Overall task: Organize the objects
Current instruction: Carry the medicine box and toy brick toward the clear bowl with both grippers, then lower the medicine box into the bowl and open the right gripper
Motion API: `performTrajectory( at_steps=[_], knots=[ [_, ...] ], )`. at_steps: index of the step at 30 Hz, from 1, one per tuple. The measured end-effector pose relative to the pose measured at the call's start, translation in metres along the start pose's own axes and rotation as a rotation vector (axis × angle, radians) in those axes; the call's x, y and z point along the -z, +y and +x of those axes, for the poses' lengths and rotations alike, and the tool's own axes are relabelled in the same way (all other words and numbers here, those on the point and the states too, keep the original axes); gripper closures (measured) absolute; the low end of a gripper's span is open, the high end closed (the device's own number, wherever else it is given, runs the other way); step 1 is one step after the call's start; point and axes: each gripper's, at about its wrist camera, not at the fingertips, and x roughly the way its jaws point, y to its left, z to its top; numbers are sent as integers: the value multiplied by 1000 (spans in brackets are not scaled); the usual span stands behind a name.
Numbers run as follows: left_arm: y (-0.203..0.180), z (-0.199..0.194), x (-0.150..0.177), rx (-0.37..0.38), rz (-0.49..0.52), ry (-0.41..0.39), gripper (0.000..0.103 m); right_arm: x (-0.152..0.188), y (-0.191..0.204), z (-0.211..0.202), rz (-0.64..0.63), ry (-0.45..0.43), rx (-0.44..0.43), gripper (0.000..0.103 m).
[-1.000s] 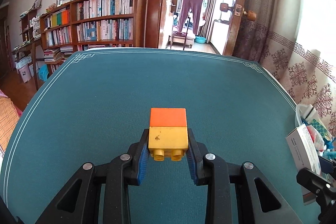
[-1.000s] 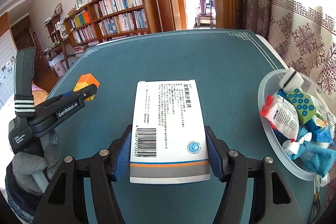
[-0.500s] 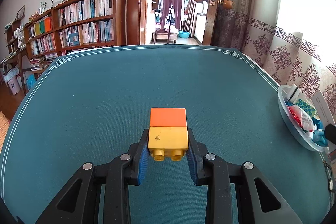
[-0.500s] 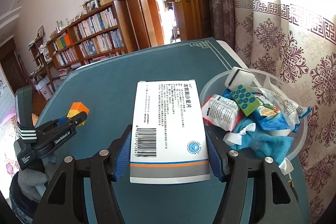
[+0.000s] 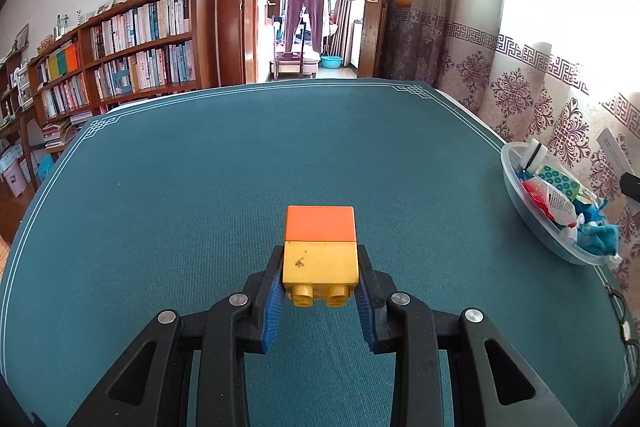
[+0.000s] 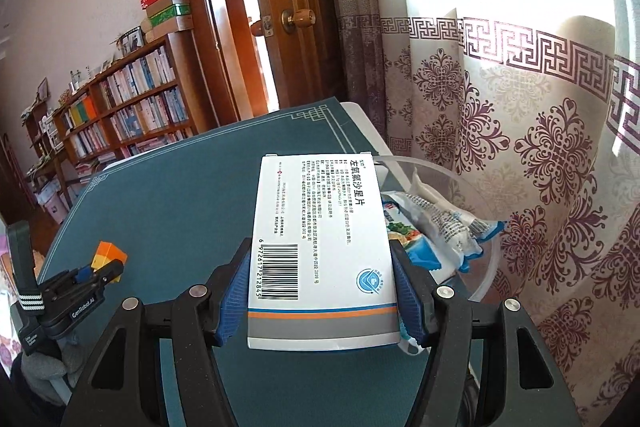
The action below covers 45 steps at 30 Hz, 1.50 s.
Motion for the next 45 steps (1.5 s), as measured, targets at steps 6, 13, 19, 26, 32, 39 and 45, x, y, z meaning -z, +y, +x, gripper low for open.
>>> performTrajectory(
  at_steps=[6, 13, 19, 26, 32, 39, 45],
  knots=[
    [-1, -1, 1, 16, -4, 5, 70, -11, -36, 32, 18, 49, 105, 38],
    [-2, -1, 1, 31, -7, 9, 70, -15, -48, 64, -8, 105, 153, 38],
    [-5, 0, 3, 28, -2, 20, 70, -17, -48, 80, -37, 135, 149, 38],
    [-9, 1, 5, 35, 4, 39, 70, -16, -49, 66, -12, 95, 115, 38],
    [-24, -2, 7, 56, 21, 53, 70, -13, -57, 46, 22, 55, 113, 37],
    [-53, -4, 5, 105, 58, 65, 70, -2, -55, 15, 16, 0, 78, 37],
    [-90, -5, 2, 168, 107, 81, 70, 12, -56, -7, 5, -43, 60, 37]
  ],
)
